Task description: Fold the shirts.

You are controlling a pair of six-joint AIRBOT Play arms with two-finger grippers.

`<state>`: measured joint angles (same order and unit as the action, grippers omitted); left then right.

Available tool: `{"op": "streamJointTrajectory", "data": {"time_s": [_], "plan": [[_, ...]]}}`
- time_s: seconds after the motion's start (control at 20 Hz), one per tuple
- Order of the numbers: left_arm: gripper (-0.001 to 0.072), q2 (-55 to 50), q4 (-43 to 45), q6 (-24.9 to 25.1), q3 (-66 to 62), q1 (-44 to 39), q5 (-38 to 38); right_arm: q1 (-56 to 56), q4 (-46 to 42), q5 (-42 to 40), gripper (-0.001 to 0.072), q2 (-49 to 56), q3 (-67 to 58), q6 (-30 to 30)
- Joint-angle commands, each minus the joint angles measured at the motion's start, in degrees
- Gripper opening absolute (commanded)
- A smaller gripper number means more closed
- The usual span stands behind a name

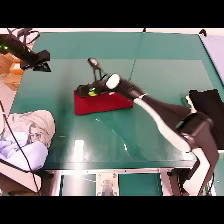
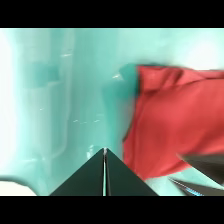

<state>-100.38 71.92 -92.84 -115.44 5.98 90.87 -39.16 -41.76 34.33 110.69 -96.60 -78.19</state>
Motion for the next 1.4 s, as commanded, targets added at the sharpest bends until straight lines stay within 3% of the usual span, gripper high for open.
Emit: {"op": "streamJointTrajectory", "data": {"time_s": [0.0, 0.3, 0.4, 0.45, 0.75, 0.95, 1.1, 1.15, 1.2, 1.25, 1.35], "plan": [[0.0031, 0.3, 2.6, 1.4, 1.4, 0.7, 0.2, -1.9, -0.5, -10.1, 0.0435, 4.1, -1.2, -0.9], [0.0031, 0.3, 1.2, 1.4, 1.4, 0.7, 0.0, 22.6, -7.9, 19.0, 0.0436, -7.4, -2.9, -3.2], [0.0031, 0.3, 1.2, 1.4, 1.4, 0.7, 0.0, 31.8, -8.5, 28.6, 0.0512, -8.6, -2.7, -4.3], [0.0031, 0.3, 1.2, 1.4, 1.4, 0.7, 0.0, 35.6, -8.3, 32.6, 0.0512, -8.6, -1.7, -4.3], [0.0031, 0.3, 1.2, 0.8, 1.4, 0.7, -0.9, 38.5, -1.6, 32.5, 0.0544, -5.4, 14.1, 0.2], [0.0031, 0.3, 1.2, 0.2, 1.4, 0.7, -0.8, 32.8, 5.5, 30.8, 0.0544, -0.5, 14.4, 3.4], [0.0032, 0.3, 1.2, 0.3, 1.4, 0.7, -0.7, 29.4, 5.8, 28.1, 0.0529, -0.1, 14.1, 3.4], [0.0031, 0.3, 1.2, 0.3, 1.4, 0.7, -0.5, 28.9, 5.8, 28.1, 0.039, -0.1, 13.4, 3.4], [0.0032, 0.3, 1.2, 0.3, 1.4, 0.7, -0.3, 28.8, 6.0, 28.8, 0.0123, -0.2, 12.2, 3.4], [0.0031, 0.3, 1.2, 0.3, 1.4, 0.7, -0.1, 28.9, 6.4, 30.2, 0.003, -0.2, 10.5, 3.4], [0.0031, 0.3, 1.2, 0.3, 1.4, 0.7, 0.5, 30.0, 6.3, 33.8, 0.0018, -1.3, 5.5, 2.7]]}}
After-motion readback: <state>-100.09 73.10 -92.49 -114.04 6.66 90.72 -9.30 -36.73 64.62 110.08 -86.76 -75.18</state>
